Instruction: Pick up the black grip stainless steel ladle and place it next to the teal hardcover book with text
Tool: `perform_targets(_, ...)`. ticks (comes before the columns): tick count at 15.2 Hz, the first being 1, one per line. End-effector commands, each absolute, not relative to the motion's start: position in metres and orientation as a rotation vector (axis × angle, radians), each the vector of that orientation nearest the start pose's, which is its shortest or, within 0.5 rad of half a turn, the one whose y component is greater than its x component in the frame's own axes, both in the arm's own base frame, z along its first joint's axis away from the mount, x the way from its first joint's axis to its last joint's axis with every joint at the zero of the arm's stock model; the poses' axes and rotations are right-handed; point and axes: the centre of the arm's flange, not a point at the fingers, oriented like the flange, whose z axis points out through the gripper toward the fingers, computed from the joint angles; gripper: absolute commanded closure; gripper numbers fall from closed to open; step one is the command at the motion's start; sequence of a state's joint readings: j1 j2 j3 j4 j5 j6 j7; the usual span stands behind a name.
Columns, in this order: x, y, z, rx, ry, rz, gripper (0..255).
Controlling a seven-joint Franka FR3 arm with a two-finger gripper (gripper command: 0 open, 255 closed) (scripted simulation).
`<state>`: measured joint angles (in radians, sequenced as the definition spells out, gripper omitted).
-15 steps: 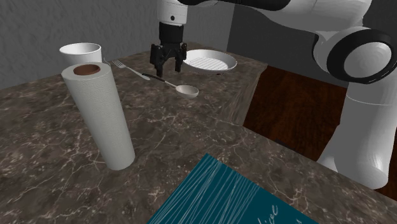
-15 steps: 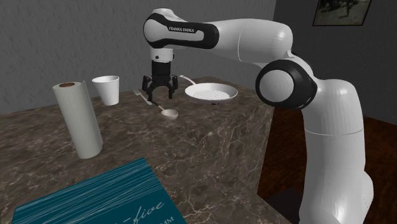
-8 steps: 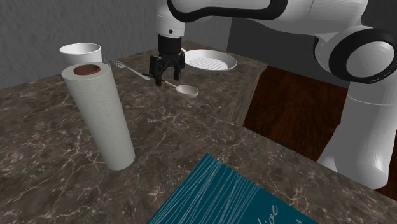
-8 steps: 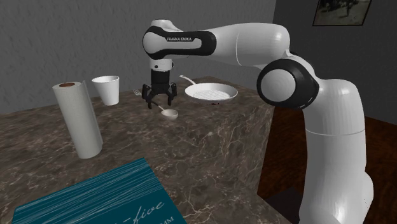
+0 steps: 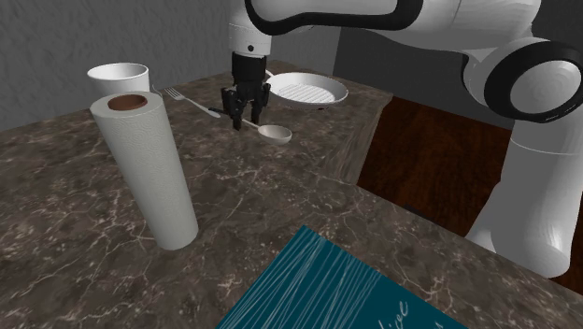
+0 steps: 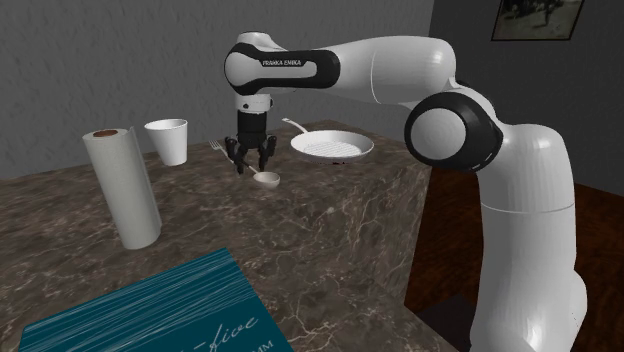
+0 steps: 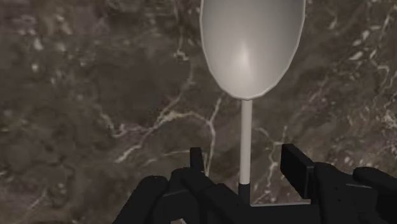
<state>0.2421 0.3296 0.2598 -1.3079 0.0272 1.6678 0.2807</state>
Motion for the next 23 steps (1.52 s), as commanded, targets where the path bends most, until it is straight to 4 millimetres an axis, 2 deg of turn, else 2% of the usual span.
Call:
perform_targets(1,0.589,0.294,0.564,-3.008,-0.308,0.006,255)
perform_targets(9,0.589,0.294,0.564,-3.008,-0.308,0.006,255)
perform_targets(23,0.589,0.294,0.638,-3.008,-0.308,0.006,255)
